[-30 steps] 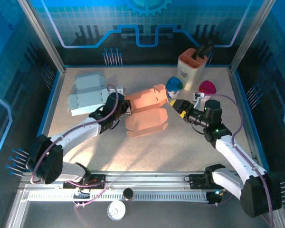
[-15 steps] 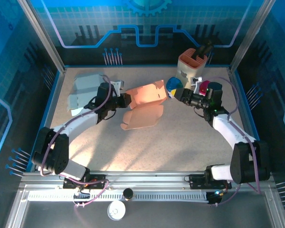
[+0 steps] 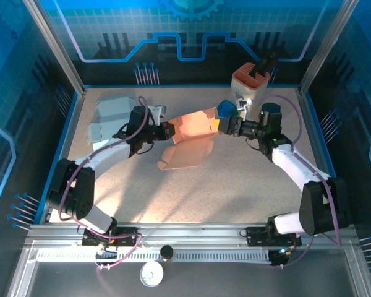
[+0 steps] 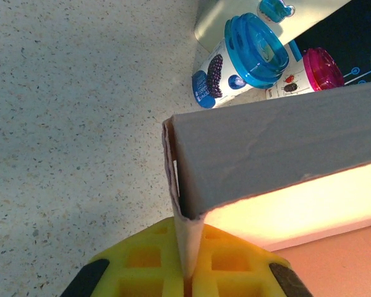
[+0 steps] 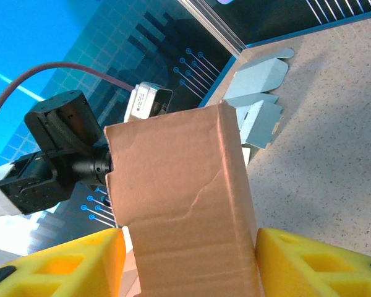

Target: Fold the paper box

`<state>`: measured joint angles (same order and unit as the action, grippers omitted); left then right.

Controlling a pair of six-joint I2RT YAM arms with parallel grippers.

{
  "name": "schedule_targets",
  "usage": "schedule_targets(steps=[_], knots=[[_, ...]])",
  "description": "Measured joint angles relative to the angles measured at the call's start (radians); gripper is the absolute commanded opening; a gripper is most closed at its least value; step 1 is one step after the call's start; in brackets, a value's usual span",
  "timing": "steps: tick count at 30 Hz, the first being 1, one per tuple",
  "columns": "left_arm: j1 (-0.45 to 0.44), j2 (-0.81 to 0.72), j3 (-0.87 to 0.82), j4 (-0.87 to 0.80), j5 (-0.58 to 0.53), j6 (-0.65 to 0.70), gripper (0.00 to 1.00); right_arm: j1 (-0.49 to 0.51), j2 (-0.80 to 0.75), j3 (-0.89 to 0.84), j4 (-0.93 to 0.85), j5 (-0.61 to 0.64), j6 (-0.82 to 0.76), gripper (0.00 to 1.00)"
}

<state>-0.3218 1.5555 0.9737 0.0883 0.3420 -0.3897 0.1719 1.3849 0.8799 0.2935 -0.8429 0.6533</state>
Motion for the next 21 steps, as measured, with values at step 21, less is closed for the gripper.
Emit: schedule_targets(steps=[21], knots=[[-0.010,0.004,0.002,-0.002,-0.007,0.004,0.00,0.023,-0.073,0.003,-0.144,0.061,-0.089,0.46]])
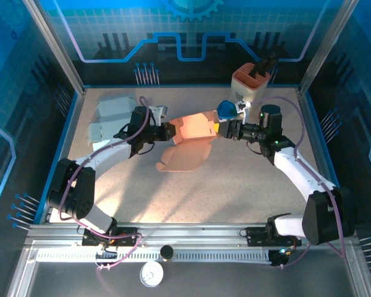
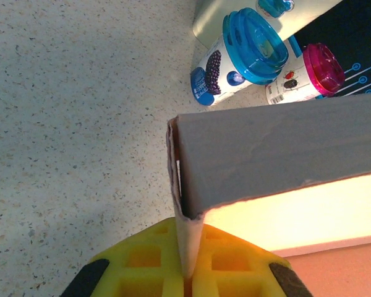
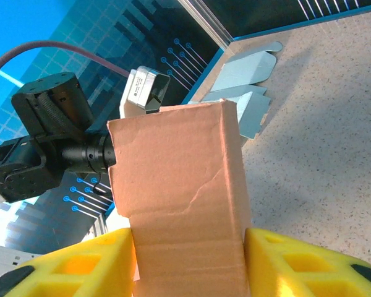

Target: Fold the paper box

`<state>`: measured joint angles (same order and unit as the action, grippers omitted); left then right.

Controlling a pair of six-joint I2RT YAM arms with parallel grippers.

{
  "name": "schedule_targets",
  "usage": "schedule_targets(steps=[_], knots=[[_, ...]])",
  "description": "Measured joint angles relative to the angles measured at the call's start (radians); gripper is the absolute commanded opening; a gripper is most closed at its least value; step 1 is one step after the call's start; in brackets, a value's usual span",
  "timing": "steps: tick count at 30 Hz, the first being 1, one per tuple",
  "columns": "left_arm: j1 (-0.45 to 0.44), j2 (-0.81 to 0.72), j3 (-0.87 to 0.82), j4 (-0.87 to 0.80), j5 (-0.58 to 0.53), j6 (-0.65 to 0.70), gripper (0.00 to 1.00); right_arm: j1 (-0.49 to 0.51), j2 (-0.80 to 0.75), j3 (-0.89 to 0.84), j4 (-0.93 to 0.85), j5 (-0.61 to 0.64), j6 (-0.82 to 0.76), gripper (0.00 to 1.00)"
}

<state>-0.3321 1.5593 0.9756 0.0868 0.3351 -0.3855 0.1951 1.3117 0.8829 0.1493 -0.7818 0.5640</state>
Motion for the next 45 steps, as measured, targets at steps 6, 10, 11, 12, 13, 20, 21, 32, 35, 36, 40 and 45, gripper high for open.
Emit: schedule_targets(steps=[6,10,11,12,13,20,21,32,35,36,40,45], knots=[[-0.006,0.019,0.000,-0.006,-0.013,0.003,0.00,0.001,0.017,0.000,0.000,0.001,0.002,0.43],[-0.011,0.024,0.000,-0.007,-0.032,0.002,0.00,0.016,0.017,0.001,-0.011,0.021,-0.005,0.43],[-0.011,0.026,0.001,-0.007,-0.037,0.002,0.00,0.023,0.017,0.003,-0.016,0.027,-0.008,0.43],[-0.011,0.028,0.002,-0.010,-0.043,0.002,0.00,0.030,0.016,0.006,-0.028,0.040,-0.014,0.43],[-0.011,0.030,0.004,-0.012,-0.047,0.002,0.00,0.034,0.016,0.008,-0.035,0.049,-0.020,0.43],[-0.018,0.031,0.006,-0.013,-0.050,0.002,0.00,0.020,-0.003,0.008,-0.057,0.064,-0.031,0.47],[-0.022,0.031,0.010,-0.014,-0.050,0.001,0.00,0.013,-0.009,0.006,-0.054,0.060,-0.026,0.49],[-0.026,0.031,0.019,-0.014,-0.050,0.000,0.00,-0.059,0.008,-0.031,0.009,-0.039,0.019,0.55],[-0.026,0.031,0.019,-0.014,-0.050,0.000,0.00,-0.066,0.009,-0.042,0.031,-0.061,0.035,0.47],[-0.026,0.031,0.019,-0.014,-0.050,0.000,0.00,-0.066,0.009,-0.046,0.037,-0.066,0.039,0.47],[-0.026,0.032,0.018,-0.015,-0.050,0.000,0.00,-0.066,0.009,-0.062,0.047,-0.068,0.042,0.44],[-0.026,0.041,0.019,-0.016,-0.050,0.000,0.00,-0.047,0.017,-0.066,0.051,-0.056,0.038,0.37]])
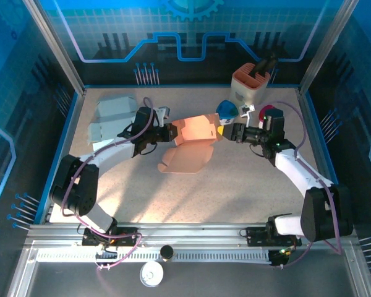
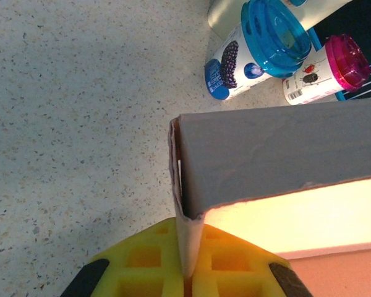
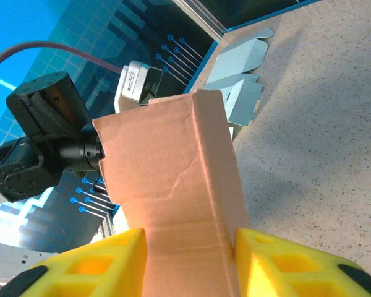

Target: Fold the paper box

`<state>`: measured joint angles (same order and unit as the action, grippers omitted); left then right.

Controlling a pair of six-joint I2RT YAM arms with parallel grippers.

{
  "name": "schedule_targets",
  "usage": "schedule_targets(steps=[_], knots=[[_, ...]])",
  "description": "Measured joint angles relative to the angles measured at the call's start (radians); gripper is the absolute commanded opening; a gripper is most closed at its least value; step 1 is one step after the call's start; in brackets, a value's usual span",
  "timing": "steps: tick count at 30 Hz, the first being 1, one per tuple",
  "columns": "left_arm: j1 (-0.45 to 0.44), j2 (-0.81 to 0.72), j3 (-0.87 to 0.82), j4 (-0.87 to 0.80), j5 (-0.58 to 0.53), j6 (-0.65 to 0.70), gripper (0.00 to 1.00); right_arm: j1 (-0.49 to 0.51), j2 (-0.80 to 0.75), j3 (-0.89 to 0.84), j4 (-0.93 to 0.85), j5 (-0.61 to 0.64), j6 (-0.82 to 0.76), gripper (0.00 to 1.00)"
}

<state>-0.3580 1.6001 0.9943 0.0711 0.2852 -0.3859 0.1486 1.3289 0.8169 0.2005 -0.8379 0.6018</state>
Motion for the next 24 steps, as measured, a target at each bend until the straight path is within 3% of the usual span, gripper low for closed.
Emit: schedule_targets(steps=[6,24], knots=[[-0.003,0.003,0.000,-0.002,-0.001,-0.005,0.00,0.089,0.001,0.019,-0.059,0.077,-0.026,0.29],[-0.016,0.003,0.000,-0.007,-0.045,-0.004,0.00,0.138,0.000,0.158,-0.304,0.341,-0.203,0.31]])
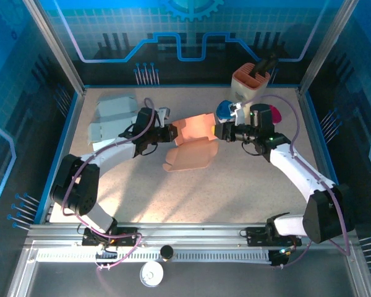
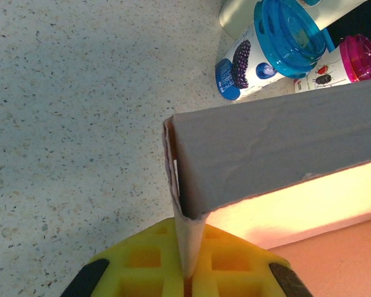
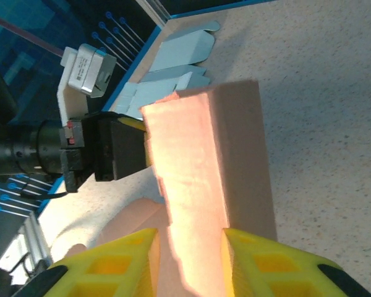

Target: Fold the paper box

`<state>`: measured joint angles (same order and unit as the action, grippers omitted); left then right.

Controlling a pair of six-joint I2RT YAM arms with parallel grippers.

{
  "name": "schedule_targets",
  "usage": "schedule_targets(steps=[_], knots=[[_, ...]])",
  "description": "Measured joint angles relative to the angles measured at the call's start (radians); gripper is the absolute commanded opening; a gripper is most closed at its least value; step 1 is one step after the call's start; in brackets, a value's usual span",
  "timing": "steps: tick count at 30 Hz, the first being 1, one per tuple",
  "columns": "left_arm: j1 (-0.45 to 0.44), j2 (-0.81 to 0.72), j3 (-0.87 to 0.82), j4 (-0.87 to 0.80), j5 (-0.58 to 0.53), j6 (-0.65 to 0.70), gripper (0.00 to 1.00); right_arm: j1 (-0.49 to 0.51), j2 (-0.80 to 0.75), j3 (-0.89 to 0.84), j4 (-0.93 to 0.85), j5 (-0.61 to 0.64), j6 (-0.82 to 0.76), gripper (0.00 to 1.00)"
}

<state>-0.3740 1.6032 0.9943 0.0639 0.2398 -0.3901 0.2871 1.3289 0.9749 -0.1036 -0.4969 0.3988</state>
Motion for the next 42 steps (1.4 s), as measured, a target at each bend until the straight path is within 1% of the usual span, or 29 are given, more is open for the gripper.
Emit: schedule_targets(steps=[5,10,13,15,20,23,28,32,37,42], knots=[[-0.006,0.000,0.000,-0.013,-0.015,0.001,0.00,0.000,-0.014,0.007,-0.040,0.047,-0.031,0.33],[-0.008,-0.001,0.000,-0.014,-0.016,0.004,0.00,-0.037,-0.083,0.005,-0.049,0.043,-0.037,0.35],[-0.009,-0.001,0.000,-0.015,-0.016,0.004,0.00,-0.084,-0.094,0.002,-0.032,0.016,-0.031,0.42],[-0.009,-0.001,0.000,-0.015,-0.016,0.004,0.00,-0.104,-0.079,0.002,-0.027,-0.010,-0.031,0.47],[-0.009,-0.001,0.000,-0.015,-0.016,0.004,0.00,-0.109,0.023,0.002,-0.016,-0.086,-0.034,0.51],[-0.009,-0.001,0.000,-0.015,-0.015,0.004,0.00,-0.106,0.065,0.003,-0.016,-0.109,-0.037,0.51],[-0.009,-0.001,0.000,-0.015,-0.016,0.005,0.00,-0.079,0.071,0.014,-0.018,-0.113,-0.053,0.47],[-0.017,-0.001,0.000,-0.027,-0.032,0.005,0.00,-0.033,0.079,0.046,-0.039,-0.065,-0.085,0.44],[-0.035,-0.002,0.000,-0.039,-0.072,0.005,0.00,0.032,0.097,0.086,-0.092,0.053,-0.132,0.39],[-0.051,-0.007,0.005,-0.060,-0.116,0.008,0.00,0.075,0.109,0.102,-0.138,0.173,-0.169,0.39]])
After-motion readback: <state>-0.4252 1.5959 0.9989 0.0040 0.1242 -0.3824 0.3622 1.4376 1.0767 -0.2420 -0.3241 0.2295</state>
